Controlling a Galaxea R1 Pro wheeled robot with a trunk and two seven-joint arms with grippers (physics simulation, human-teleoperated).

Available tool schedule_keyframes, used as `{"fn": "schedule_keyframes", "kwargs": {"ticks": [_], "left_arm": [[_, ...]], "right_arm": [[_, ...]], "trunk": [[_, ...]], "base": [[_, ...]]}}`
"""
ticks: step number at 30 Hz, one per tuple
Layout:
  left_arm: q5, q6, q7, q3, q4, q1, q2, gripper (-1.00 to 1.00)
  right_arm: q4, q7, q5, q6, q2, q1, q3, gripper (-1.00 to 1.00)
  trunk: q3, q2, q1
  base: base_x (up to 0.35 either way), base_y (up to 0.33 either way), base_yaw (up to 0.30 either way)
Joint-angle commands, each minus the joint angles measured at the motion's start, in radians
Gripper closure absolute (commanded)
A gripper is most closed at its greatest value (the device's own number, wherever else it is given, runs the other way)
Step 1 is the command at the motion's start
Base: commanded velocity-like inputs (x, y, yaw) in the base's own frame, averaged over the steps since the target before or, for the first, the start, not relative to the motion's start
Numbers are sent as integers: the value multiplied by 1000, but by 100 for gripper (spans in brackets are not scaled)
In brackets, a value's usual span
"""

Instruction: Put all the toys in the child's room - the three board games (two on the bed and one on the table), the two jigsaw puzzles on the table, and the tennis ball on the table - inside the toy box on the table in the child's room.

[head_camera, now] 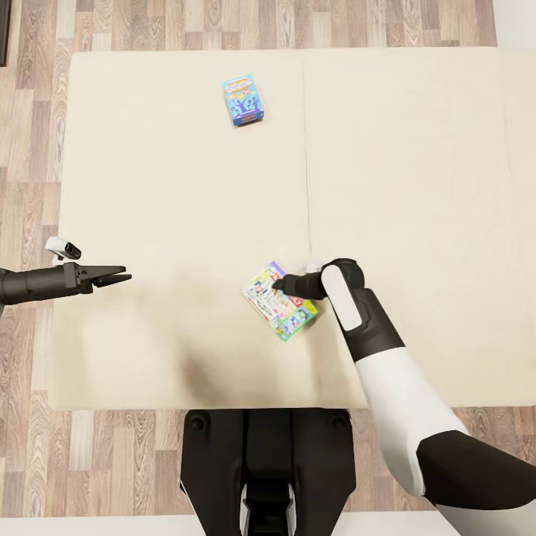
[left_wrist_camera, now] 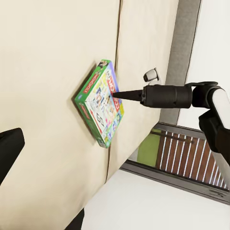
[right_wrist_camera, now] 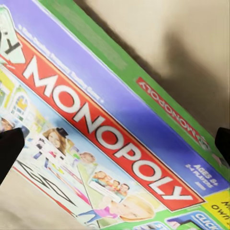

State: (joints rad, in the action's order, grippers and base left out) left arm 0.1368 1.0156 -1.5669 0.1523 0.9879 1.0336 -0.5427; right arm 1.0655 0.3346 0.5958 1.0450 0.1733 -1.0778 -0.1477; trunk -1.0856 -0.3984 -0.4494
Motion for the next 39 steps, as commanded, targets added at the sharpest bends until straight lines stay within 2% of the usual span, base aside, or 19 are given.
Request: {"fn": "schedule_keyframes", "kwargs": {"ticks": [1, 10, 17, 21, 39], "left_arm": [[0, 11, -4, 0, 0, 0, 0, -100], [0, 11, -4, 0, 0, 0, 0, -100], [0, 11, -4, 0, 0, 0, -1, -100], [0, 12, -4, 0, 0, 0, -1, -100], [0, 12, -4, 1, 0, 0, 0, -100]], "right_arm": [[0, 2, 10, 2, 1, 0, -1, -100], [-11, -23, 19, 2, 1, -1, 1, -100], [-13, -25, 95, 2, 1, -1, 1, -100], [-13, -25, 115, 2, 1, -1, 2, -100], [-12, -28, 139, 2, 1, 9, 0, -100]], "trunk": [[-1, -2, -1], [-1, -2, -1], [-1, -2, -1], [-1, -2, -1], [-1, -2, -1]], "base": [[0, 0, 0], [0, 0, 0], [0, 0, 0], [0, 0, 0], [0, 0, 0]]}}
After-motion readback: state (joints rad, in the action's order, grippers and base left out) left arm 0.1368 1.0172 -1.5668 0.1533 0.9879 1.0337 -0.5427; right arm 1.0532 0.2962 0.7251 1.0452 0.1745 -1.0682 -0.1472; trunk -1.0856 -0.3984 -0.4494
